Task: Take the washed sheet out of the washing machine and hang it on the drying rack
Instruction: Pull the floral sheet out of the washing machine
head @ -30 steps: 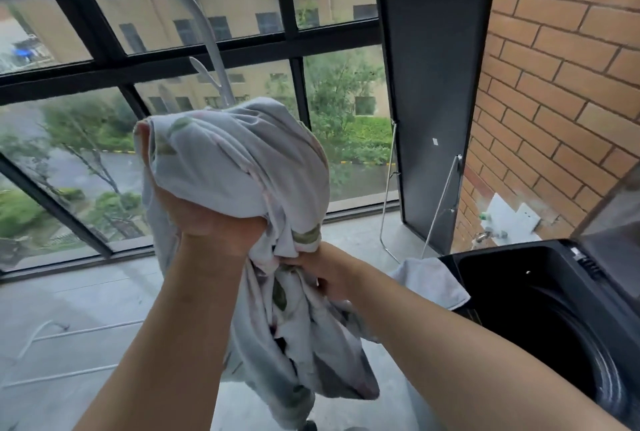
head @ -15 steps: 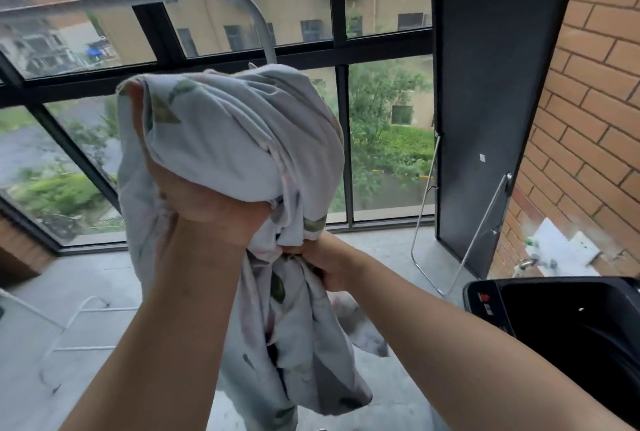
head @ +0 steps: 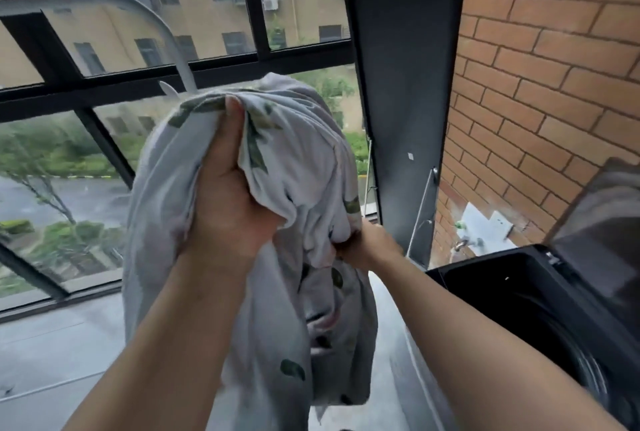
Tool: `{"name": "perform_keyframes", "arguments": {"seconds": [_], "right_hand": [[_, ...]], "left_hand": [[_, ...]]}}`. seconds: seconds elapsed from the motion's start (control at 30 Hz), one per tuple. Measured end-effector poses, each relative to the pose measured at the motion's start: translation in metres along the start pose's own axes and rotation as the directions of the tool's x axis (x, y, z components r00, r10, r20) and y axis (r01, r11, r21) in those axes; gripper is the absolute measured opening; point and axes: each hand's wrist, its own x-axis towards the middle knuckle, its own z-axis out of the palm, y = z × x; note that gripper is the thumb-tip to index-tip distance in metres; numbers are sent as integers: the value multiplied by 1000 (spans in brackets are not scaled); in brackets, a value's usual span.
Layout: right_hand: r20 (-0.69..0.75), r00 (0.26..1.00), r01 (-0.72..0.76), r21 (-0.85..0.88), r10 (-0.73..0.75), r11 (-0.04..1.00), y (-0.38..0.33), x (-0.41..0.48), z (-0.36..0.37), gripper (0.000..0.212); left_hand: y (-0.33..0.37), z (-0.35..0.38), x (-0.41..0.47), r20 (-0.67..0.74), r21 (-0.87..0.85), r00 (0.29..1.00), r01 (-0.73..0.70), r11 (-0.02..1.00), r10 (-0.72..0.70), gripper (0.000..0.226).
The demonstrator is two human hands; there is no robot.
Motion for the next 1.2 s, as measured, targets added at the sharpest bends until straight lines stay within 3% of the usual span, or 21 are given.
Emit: {"name": "perform_keyframes", "arguments": {"seconds": [0.07, 0.17, 0.23, 0.3, 0.4, 0.43, 0.5, 0.57, 0.67, 0.73, 0.87, 0.93, 1.03, 1.2], "right_hand": [[52, 998, -26, -111, 32, 993, 14, -1, -18, 49], [110, 994, 31, -51, -26, 998, 34, -4, -39, 29], [65, 998, -7, 13, 6, 1000, 55, -4, -57, 41], [56, 994, -105, 164, 97, 981, 75, -6, -78, 47], [-18, 976, -197, 340, 216, 919, 101, -15, -111, 47], [-62, 970, -201, 349, 237, 915, 107, -17, -120, 46], [-172, 939, -230, 327, 298, 916, 123, -16, -133, 63], [-227, 905, -303, 250, 360, 920, 139, -12, -142, 73], [-300, 830, -432, 187, 470, 882, 164, -11, -157, 75], [-377, 765, -528, 96, 522, 844, 181, -12, -168, 66], [-502, 660, -649, -7, 559, 761, 215, -20, -196, 75], [-520, 649, -680, -68, 556, 730, 231, -25, -210, 84], [-542, 628, -730, -161, 559, 664, 256, -31, -229, 91], [-520, 611, -763, -185, 597, 619, 288, -33, -244, 94]], "left_hand": [[-17, -5, 16, 11, -119, 976, 219, 968, -219, 60], [-35, 4, 32, 137, -108, 959, 263, 959, -248, 60], [-50, 7, 40, 32, 69, 970, 238, 969, -241, 54], [-65, 15, 44, -94, 330, 974, 228, 916, -209, 46], [-88, 32, 47, -171, 687, 960, 277, 672, -221, 42], [-96, 35, 50, -145, 700, 954, 285, 655, -261, 34], [-111, 45, 55, -74, 692, 947, 274, 668, -312, 15], [-123, 56, 58, 14, 728, 924, 253, 637, -383, 12], [-144, 71, 55, 107, 732, 785, 353, 583, -610, 14], [-156, 74, 53, 137, 736, 733, 375, 564, -667, 15], [-177, 98, 47, 107, 777, 703, 383, 500, -704, 18], [-182, 109, 39, 92, 793, 641, 415, 446, -762, 31], [-200, 118, 34, -7, 830, 566, 464, 311, -825, 18], [-222, 133, 20, -112, 795, 546, 550, 255, -830, 18]]}}
